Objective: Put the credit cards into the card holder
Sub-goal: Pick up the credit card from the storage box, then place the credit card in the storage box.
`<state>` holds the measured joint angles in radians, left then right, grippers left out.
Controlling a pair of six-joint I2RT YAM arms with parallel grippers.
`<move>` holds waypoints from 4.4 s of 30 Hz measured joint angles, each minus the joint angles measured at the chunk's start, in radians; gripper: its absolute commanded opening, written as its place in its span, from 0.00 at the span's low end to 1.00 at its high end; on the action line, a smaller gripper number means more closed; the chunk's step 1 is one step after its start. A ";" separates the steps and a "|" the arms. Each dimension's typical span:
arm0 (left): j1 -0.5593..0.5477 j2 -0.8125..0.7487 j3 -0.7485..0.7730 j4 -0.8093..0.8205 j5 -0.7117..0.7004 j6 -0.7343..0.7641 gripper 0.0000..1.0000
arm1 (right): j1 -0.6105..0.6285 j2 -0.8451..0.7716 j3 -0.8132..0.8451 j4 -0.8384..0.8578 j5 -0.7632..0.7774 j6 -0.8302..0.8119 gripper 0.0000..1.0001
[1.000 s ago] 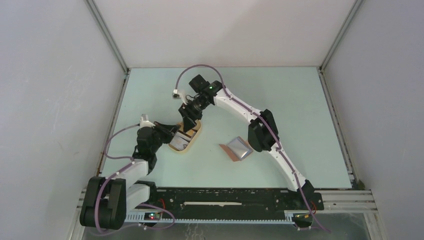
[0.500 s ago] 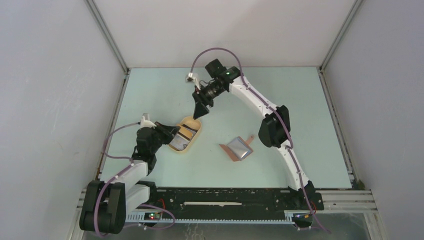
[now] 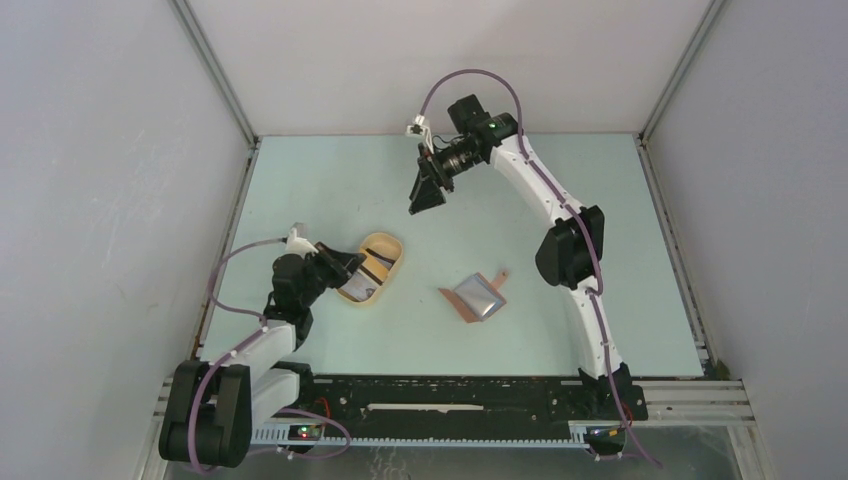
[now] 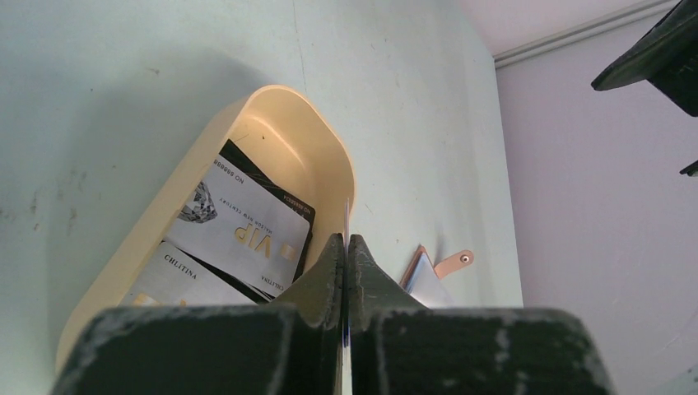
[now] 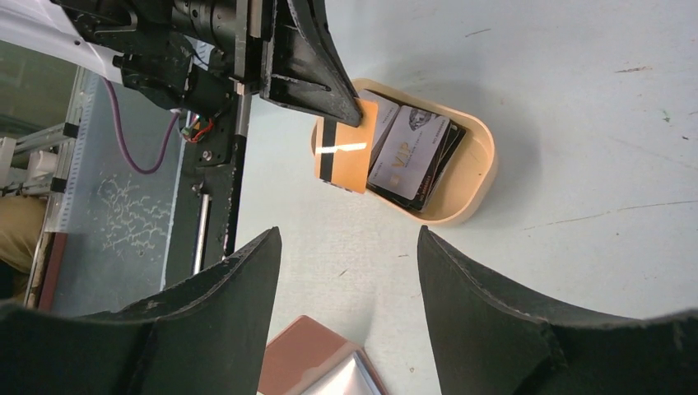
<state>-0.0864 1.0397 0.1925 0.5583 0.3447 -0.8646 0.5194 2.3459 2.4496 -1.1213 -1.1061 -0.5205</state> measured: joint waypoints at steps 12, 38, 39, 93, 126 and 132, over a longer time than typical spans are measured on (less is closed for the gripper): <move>0.000 0.001 0.000 0.001 0.063 0.037 0.00 | -0.036 -0.001 0.060 -0.141 -0.077 -0.196 0.71; 0.013 -0.025 0.002 -0.084 0.137 0.123 0.00 | 0.150 0.167 0.049 0.082 0.032 0.180 0.68; 0.022 -0.025 0.002 -0.080 0.138 0.122 0.00 | 0.156 0.173 0.049 0.085 0.032 0.187 0.68; 0.167 0.152 0.002 0.286 0.251 -0.038 0.30 | 0.210 0.293 0.079 0.147 -0.006 0.350 0.00; 0.177 0.134 0.000 0.315 0.301 -0.080 0.00 | 0.175 0.310 0.078 0.208 -0.135 0.383 0.42; 0.178 0.152 0.000 0.314 0.268 -0.080 0.00 | 0.196 0.310 0.078 0.178 -0.065 0.360 0.46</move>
<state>0.0914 1.1915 0.1925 0.8726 0.6125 -0.9447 0.7155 2.6560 2.5275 -0.9432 -1.1713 -0.1600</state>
